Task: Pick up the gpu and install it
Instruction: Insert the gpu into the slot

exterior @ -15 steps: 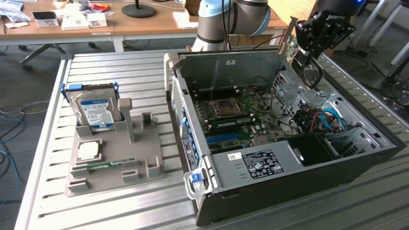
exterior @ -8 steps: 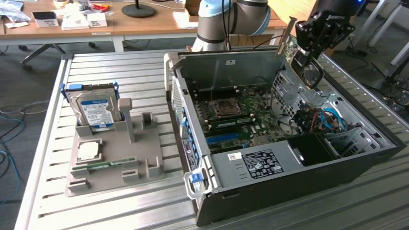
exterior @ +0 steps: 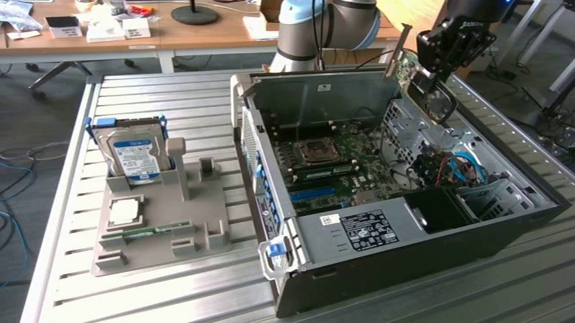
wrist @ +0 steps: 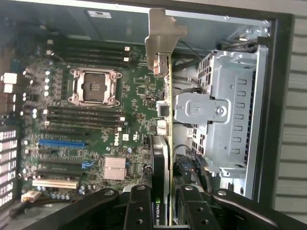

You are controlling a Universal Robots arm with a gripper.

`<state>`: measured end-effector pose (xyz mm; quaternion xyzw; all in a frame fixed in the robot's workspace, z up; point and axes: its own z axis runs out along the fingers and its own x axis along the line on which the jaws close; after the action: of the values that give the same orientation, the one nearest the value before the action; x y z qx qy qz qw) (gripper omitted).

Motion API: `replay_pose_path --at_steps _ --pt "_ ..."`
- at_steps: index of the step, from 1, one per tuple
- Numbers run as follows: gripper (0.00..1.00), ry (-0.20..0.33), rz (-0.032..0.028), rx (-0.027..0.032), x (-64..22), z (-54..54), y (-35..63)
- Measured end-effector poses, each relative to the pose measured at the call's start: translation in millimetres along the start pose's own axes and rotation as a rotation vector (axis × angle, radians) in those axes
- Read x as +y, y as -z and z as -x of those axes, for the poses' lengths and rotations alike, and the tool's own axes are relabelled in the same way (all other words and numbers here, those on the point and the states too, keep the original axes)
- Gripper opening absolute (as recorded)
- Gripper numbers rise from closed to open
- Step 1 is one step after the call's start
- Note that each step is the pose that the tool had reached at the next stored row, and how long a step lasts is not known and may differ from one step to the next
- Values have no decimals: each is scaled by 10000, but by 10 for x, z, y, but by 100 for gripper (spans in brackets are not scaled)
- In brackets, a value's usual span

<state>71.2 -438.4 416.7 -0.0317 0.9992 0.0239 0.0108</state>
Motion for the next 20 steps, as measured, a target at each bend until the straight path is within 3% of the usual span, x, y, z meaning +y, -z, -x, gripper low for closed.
replay_pose_path --at_steps 20 --pt "27 3536 81 167 0 0 -2"
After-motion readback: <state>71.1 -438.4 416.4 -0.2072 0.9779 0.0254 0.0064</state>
